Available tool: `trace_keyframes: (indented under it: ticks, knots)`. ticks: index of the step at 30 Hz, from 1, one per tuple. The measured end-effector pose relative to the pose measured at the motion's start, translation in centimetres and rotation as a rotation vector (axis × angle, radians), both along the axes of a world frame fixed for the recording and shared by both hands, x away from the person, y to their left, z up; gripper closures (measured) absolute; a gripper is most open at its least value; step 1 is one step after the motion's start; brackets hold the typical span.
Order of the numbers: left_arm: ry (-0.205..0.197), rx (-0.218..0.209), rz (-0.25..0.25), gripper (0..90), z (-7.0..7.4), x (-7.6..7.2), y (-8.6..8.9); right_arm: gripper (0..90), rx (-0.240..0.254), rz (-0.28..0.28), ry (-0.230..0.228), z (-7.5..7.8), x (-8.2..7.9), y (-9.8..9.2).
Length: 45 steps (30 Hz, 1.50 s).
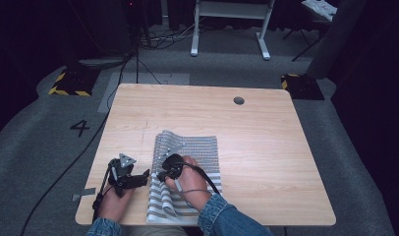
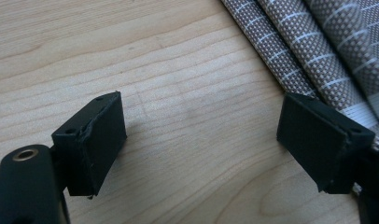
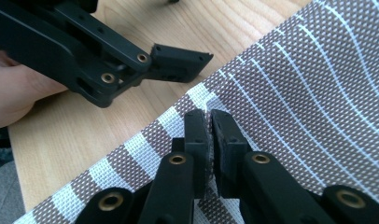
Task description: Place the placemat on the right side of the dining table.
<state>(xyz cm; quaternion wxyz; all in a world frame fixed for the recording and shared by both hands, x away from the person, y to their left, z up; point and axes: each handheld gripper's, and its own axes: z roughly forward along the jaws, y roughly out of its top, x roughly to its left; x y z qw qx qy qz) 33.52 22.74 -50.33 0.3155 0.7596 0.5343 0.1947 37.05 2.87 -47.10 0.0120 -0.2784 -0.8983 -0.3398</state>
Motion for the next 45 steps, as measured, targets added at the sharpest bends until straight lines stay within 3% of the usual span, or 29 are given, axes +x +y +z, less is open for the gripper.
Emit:
trace_keyframes:
  ticks: [5, 13, 14, 19, 31, 36, 45]
  knots:
    - [-0.001, 0.001, 0.001, 15.8, 0.0, 0.0, 0.0, 87.0, 0.005, 0.003, -0.016, 1.4, -0.2, -0.5]
    - [-0.001, 0.002, 0.000, 15.8, 0.0, 0.0, 0.0, 87.2, 0.059, -0.001, -0.057, 4.5, -0.3, -2.5]
    - [-0.001, 0.002, 0.000, 15.7, 0.0, 0.0, 0.0, 87.3, 0.078, -0.019, -0.063, 5.8, -0.5, -3.2]
    - [-0.004, 0.000, 0.000, 15.7, 0.0, 0.0, 0.0, 87.3, 0.112, -0.051, -0.108, 8.9, -0.5, -5.6]
    - [-0.004, 0.001, -0.004, 15.7, 0.0, 0.2, 0.0, 87.8, 0.130, -0.166, -0.239, 15.5, 0.3, -13.4]
    - [-0.004, 0.005, -0.003, 15.8, 0.0, 0.2, -0.1, 88.0, 0.140, -0.230, -0.268, 17.2, 0.9, -16.7]
    - [-0.001, -0.001, -0.006, 15.8, 0.0, 0.2, 0.0, 88.1, 0.127, -0.316, -0.299, 18.6, 2.0, -22.0]
